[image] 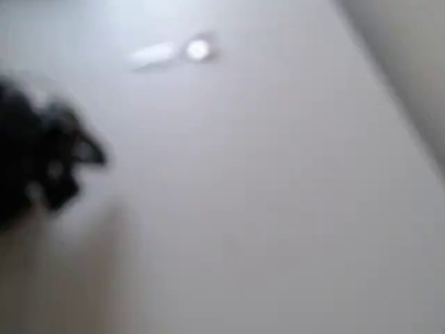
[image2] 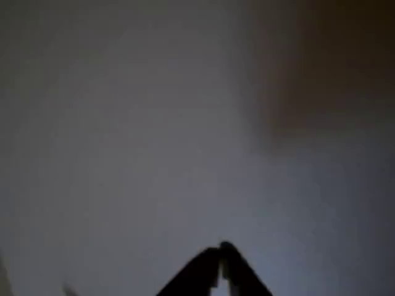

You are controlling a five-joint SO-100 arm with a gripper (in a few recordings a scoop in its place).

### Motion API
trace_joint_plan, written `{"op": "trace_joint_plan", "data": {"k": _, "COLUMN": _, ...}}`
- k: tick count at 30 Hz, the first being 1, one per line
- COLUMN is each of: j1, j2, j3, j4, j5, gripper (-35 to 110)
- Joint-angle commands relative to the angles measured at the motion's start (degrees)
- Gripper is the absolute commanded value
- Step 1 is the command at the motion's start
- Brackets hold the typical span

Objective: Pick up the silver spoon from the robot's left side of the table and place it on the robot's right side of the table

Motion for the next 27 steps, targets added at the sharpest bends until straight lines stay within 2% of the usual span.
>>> {"op": "trace_joint_plan", "data": {"k": 1, "j1": -0.4, "j2": 0.1, "j3": 0.6, "j4": 0.1, "j5": -1.1, "gripper": -2}}
{"op": "trace_joint_plan", "data": {"k": 14, "j1": -0.8, "j2": 0.1, "j3": 0.9, "j4": -1.4, "j5": -1.8, "gripper": -2}}
{"op": "trace_joint_plan", "data": {"k": 17, "j1": -1.3, "j2": 0.1, "j3": 1.7, "j4": -6.6, "j5": -8.1, "gripper": -1}}
{"op": "trace_joint_plan", "data": {"k": 18, "j1": -1.8, "j2": 0.1, "j3": 1.2, "j4": -7.5, "j5": -13.4, "gripper": -1}}
{"op": "trace_joint_plan", "data": {"k": 20, "j1": -4.6, "j2": 0.1, "j3": -2.2, "j4": -8.1, "j5": -17.8, "gripper": -1}}
{"op": "trace_joint_plan", "data": {"k": 21, "j1": -6.8, "j2": -0.8, "j3": -5.4, "j4": -6.5, "j5": -19.2, "gripper": 4}}
{"op": "trace_joint_plan", "data": {"k": 24, "j1": -16.5, "j2": -13.0, "j3": -19.2, "j4": -3.7, "j5": -21.7, "gripper": 18}}
{"op": "trace_joint_plan", "data": {"k": 27, "j1": -26.2, "j2": -41.1, "j3": -41.8, "j4": 2.5, "j5": -22.7, "gripper": 27}}
